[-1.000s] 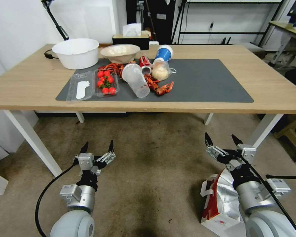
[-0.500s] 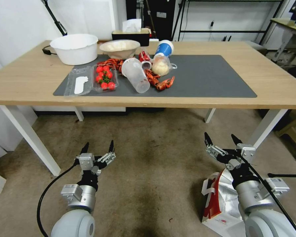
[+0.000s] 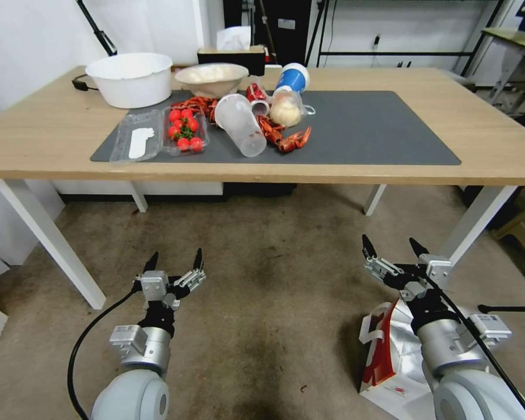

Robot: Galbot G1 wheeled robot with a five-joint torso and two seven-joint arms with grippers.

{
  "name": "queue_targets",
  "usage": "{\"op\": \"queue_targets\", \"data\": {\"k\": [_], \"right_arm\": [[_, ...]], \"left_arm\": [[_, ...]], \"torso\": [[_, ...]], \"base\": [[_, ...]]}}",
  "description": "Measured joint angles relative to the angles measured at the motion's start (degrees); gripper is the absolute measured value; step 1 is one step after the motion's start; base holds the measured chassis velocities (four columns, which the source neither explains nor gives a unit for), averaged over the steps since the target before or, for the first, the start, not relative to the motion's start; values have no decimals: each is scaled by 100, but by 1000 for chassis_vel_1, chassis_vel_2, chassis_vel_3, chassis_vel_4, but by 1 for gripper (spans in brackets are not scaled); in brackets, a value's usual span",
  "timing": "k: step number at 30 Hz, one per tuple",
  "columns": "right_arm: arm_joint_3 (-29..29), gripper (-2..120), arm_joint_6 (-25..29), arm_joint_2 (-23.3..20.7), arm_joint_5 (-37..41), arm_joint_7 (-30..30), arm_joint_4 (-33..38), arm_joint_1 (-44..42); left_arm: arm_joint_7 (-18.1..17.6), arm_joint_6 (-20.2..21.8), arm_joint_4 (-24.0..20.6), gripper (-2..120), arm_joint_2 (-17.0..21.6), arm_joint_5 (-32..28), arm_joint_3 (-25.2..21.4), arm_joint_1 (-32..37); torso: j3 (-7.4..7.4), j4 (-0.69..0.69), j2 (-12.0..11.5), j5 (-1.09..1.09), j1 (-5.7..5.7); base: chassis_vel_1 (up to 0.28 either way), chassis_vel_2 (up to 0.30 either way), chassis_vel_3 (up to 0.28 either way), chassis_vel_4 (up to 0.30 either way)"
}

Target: Pick up the food delivery bag from the floor and place it on the table.

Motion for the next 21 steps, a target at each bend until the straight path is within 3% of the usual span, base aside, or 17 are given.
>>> {"op": "queue_targets", "data": {"k": [8,21], "right_arm": [[-2,100,-10,18,-10,5,-7,13],[7,100,-10,20,-11,4,11,-4]], "left_arm": [[0,1,23,100,18,-5,5,-20],[1,-19,8,100,21,-9,4,-6]], "torso": [[-221,0,-327,0,-107],[-433,0,-618,0,-184]], "base": [[0,0,0,0],[0,0,0,0]]}}
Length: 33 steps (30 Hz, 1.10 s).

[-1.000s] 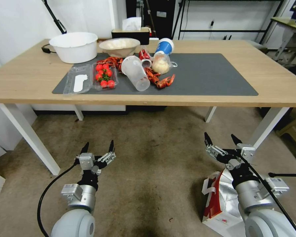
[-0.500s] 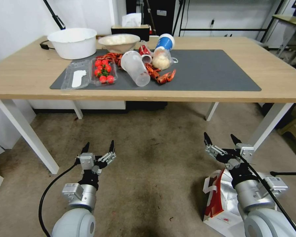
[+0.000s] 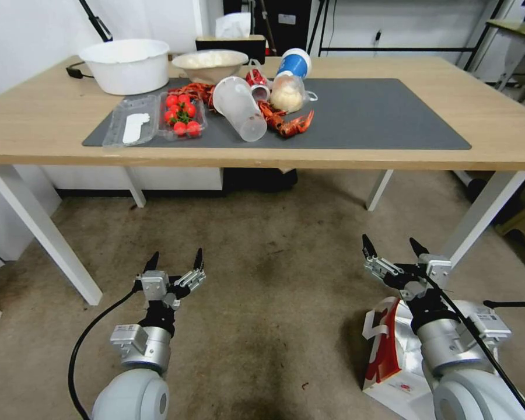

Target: Pick up the food delivery bag from the floor and place it on the table.

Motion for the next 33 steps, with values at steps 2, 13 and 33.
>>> {"op": "queue_targets", "data": {"k": [2,13,33], "right_arm": [[7,100,0,-2,0,0,10,-7],[11,100,7,-1,0,-3,36,-39],[21,100,22,-4,-7,-11,58,-64]], "left_arm": [[0,-9,-3,100,0,0,0,7],[0,-28,-25,100,0,-3,-3,23],[8,-104,-34,100,64,-20,-16,9]], "torso": [[-39,0,-61,0,-22],[-205,0,-265,0,-60],[-575,0,-723,0,-147]], "base": [[0,0,0,0],[0,0,0,0],[0,0,0,0]]}}
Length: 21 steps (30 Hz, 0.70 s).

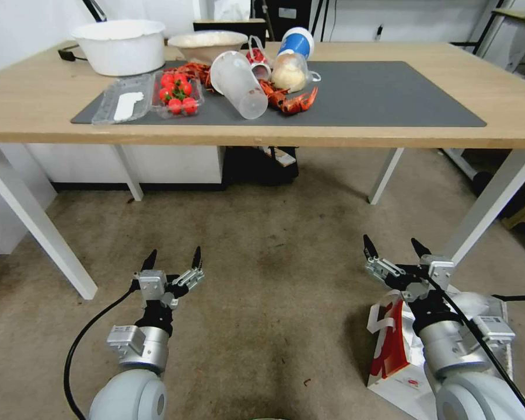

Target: Pick up the food delivery bag from the floor and place it on the table.

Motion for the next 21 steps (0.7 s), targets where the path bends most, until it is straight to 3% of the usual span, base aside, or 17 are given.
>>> {"op": "queue_targets", "data": {"k": [21], "right_arm": [[-5,100,14,-20,-18,-5,-46,5]], "left_arm": [[26,-24,93,100,4,-12,15,-47]], "torso": [[-430,0,-465,0,-36]], "base": [[0,0,0,0]]}}
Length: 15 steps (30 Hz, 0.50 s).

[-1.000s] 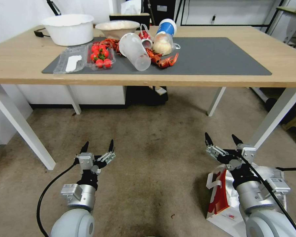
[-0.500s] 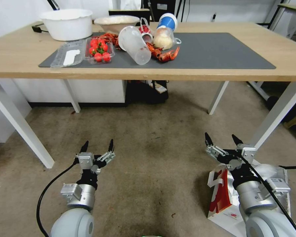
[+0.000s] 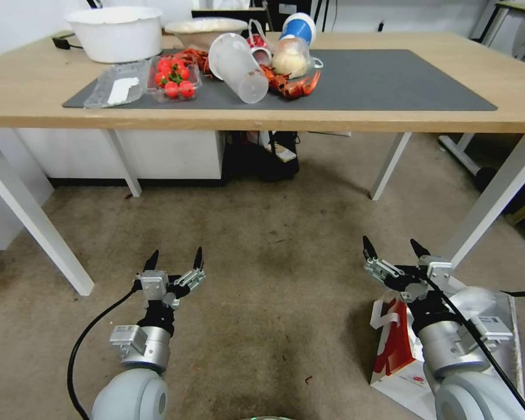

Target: Pick up the food delivery bag from the floor and place it on the table.

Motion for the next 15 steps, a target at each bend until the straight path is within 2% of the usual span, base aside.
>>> {"op": "queue_targets", "data": {"k": [4,15], "right_arm": [[-4,100,2,-1,-1,0,-11,2],[-2,100,4,-3,-4,0,-26,6]], "left_arm": [[2,-8,15,100,3,0,1,-8],[20,-20,47,100,14,-9,-8,-30]], "torso": [[-11,0,-82,0,-20],[-11,0,-84,0,-28]], "base": [[0,0,0,0],[0,0,0,0]]}}
